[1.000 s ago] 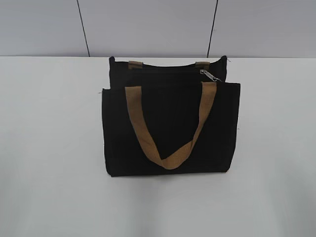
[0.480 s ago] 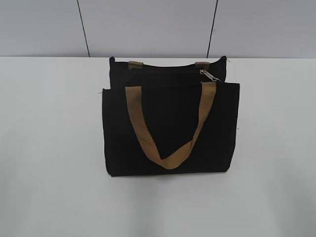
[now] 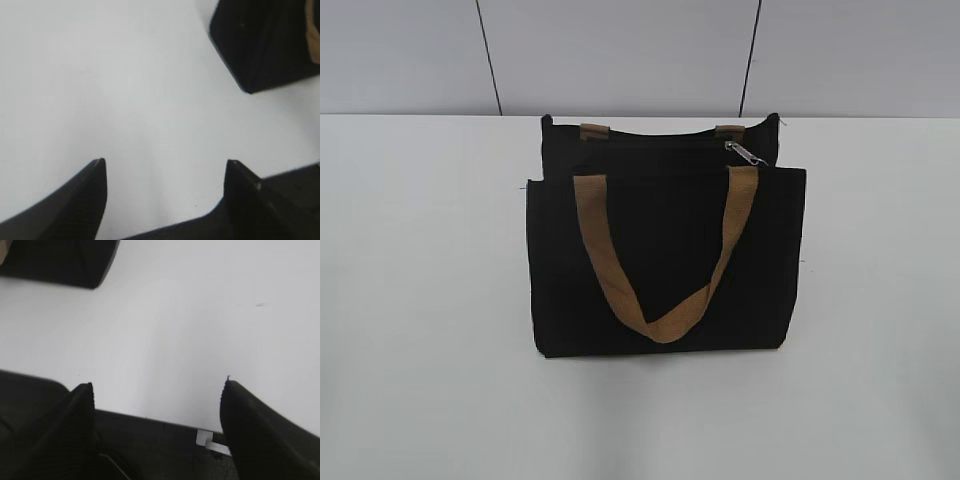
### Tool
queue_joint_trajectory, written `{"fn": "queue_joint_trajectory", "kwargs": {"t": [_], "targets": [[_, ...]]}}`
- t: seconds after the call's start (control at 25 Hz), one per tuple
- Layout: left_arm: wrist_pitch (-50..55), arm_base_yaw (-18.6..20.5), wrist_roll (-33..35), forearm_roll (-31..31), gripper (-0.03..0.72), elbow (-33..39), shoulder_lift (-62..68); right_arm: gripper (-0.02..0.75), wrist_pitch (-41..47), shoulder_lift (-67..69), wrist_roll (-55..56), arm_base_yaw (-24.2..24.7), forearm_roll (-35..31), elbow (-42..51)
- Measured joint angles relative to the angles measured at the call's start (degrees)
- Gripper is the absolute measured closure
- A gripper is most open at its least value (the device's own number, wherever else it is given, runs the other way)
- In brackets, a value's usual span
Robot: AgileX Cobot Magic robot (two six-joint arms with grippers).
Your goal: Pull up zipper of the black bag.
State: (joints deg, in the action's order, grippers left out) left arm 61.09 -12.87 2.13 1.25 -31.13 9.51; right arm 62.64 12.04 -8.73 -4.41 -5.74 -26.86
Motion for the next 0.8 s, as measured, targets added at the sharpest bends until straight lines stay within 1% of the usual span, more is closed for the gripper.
{"fn": "queue_joint_trajectory", "kwargs": {"t": [0.16,0.28,0.36,0.8], "targets": [[0.05,7.74,0.0,0.0,0.143,0.0,-4.92,0.145,-0.06,-7.17,0.0,5.7,-0.02,0.0],[0.05,11.16,0.0,0.0,0.143,0.0,-8.32,0.145,0.02,-11.67,0.0,7.29,-0.07,0.0],[0.05,12.03,0.0,0.0,0.143,0.1,-9.67,0.145,0.02,-12.38,0.0,7.41,-0.07,0.06],[0.05,12.1,0.0,0.0,0.143,0.15,-9.73,0.145,-0.03,-12.49,0.0,7.41,-0.3,0.06]]}}
